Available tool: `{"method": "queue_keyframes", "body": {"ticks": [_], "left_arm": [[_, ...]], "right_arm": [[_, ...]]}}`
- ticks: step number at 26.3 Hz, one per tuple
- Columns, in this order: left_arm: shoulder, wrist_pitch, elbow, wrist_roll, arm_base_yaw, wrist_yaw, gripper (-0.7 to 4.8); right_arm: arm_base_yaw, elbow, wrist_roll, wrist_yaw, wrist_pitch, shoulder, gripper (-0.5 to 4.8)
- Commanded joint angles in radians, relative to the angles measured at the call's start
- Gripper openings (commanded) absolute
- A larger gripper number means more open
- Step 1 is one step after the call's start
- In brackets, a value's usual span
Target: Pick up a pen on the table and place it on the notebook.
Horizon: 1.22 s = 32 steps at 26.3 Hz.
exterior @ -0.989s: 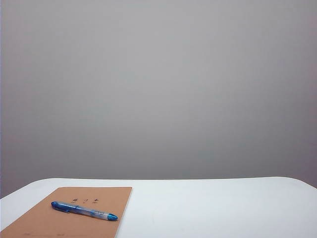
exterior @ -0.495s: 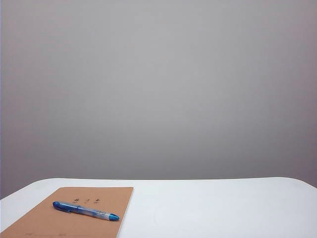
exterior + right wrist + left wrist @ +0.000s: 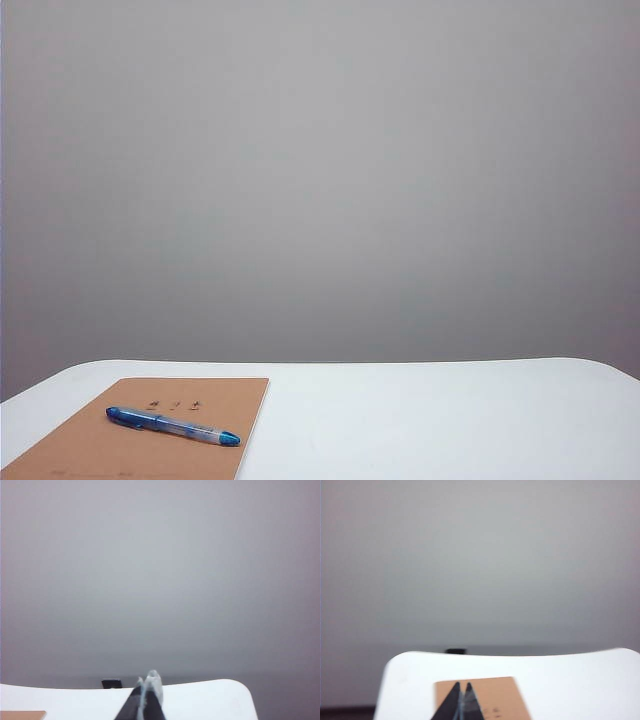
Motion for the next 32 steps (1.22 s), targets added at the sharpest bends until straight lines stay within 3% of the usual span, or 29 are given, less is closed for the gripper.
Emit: {"method": "queue_keyframes", "body": {"ticks": [1,8,12,21,25,32], "left_arm": [[0.003,0.047,-0.034,0.005,0.0,0.059,-0.03],[0.003,0.116,-0.169,0.001,0.0,0.02,-0.04],[0.003,0.103,-0.204,-0.017,0.0,-0.12,-0.05],[0.014,0.111,-0.297,0.031,0.0,-0.218,-0.02],[0.013,0.107,-0.297,0.076,-0.003,-0.184,0.26],[0.013,0.106,-0.297,0.069,-0.001,-0.233,0.18]], "right_arm": [[0.0,-0.032,0.018,-0.002,0.014,-0.011,-0.05],[-0.001,-0.151,0.018,0.008,0.029,-0.011,-0.05],[-0.006,-0.158,0.003,0.032,0.002,-0.011,-0.05],[-0.005,-0.158,-0.001,0.036,-0.115,-0.011,-0.05],[-0.005,-0.158,-0.005,0.035,-0.167,-0.005,-0.05],[-0.002,-0.158,-0.001,0.001,-0.169,-0.005,-0.03]]}}
